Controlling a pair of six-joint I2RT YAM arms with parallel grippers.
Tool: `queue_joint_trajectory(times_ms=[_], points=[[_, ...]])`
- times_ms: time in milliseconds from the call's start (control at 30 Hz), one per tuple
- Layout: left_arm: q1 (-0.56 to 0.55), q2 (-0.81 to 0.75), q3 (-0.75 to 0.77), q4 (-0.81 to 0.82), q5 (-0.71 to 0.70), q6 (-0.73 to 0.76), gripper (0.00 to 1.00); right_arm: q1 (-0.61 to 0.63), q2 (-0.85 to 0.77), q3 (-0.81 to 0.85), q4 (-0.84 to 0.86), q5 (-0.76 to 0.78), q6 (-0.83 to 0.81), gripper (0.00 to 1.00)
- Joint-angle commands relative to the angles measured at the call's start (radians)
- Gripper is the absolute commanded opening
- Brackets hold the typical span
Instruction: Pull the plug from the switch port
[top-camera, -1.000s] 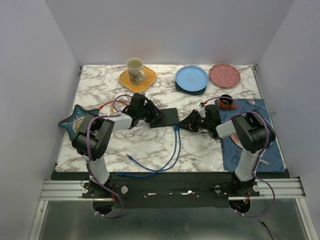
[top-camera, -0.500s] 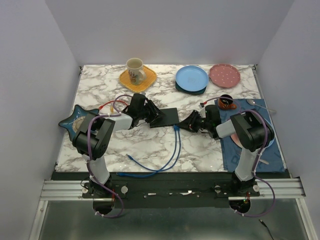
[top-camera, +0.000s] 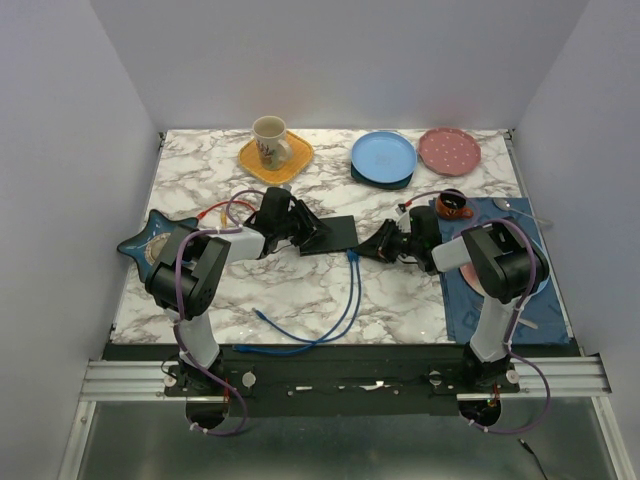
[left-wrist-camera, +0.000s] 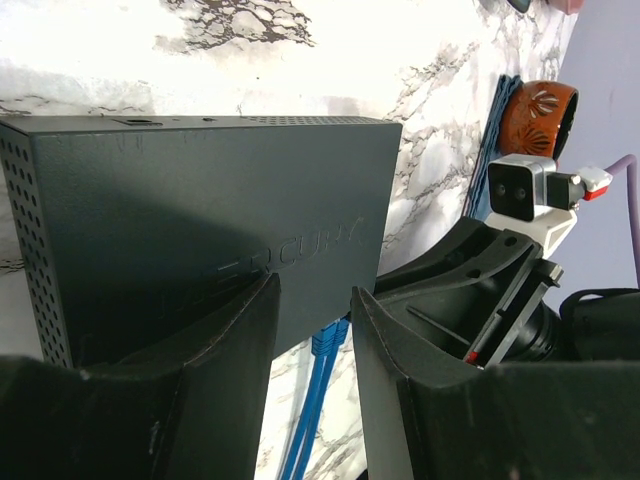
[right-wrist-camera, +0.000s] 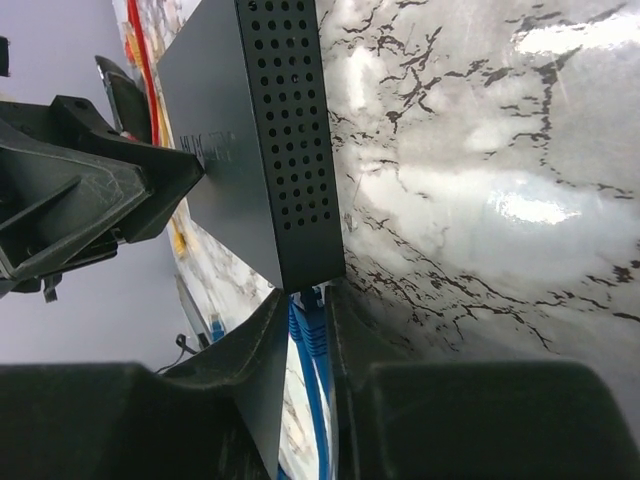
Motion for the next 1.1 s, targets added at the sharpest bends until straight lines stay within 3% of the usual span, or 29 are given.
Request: queue_joint_trajectory(times_ms=[0, 767, 1067], points=[[0.0, 0.037, -0.031, -0.052, 0.009, 0.007, 0.49, -0.008, 0.019, 0.032, -0.019, 0.005, -0.02, 0.24], [-0.001, 0.034, -0.028, -0.049, 0.013, 0.009, 0.49, 0.001, 0.077, 0.074, -0.002, -0.057, 0.022, 0.31], [-0.001, 0.037, -0.028, -0.052, 0.021, 0.012, 0.49, 0.001, 0.087, 0.064, 0.028, -0.063, 0.036, 0.13]])
